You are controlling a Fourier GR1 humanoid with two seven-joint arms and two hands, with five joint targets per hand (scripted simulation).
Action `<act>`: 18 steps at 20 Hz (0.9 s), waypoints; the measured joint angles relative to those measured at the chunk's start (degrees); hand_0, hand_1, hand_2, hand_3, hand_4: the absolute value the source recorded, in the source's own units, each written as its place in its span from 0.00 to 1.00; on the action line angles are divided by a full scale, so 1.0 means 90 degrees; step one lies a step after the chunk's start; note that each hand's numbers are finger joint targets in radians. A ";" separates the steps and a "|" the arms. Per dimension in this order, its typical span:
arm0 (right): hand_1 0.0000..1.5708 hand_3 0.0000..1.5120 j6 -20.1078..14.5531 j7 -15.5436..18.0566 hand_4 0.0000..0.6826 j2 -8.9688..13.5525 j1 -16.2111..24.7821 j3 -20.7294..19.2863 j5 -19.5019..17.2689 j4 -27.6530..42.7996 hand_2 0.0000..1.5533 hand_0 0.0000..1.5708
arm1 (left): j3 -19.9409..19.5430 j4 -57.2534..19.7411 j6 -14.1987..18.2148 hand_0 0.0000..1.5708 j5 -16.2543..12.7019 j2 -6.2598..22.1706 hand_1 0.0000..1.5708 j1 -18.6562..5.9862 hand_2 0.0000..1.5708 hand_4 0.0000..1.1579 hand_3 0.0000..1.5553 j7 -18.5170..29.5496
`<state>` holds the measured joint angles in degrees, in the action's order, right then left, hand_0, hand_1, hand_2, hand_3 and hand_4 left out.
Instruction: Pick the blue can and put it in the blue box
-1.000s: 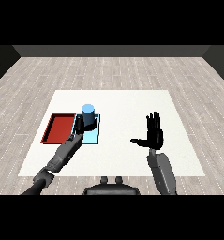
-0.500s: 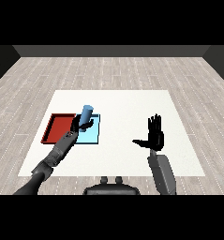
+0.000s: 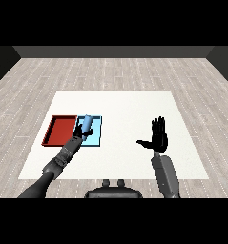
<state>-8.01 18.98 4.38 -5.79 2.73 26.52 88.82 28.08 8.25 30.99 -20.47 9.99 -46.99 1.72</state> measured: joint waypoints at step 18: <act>0.00 0.00 0.0158 0.0176 0.00 -0.0070 -0.0173 -0.0125 -0.0115 -0.0293 0.00 0.00 | -0.0787 -0.0413 -0.0134 0.00 -0.0156 0.0072 0.00 -0.0355 0.00 0.00 0.00 0.0638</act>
<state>-6.58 20.56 3.75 -7.35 1.60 25.49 86.18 21.00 4.54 29.78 -21.88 10.63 -50.18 7.46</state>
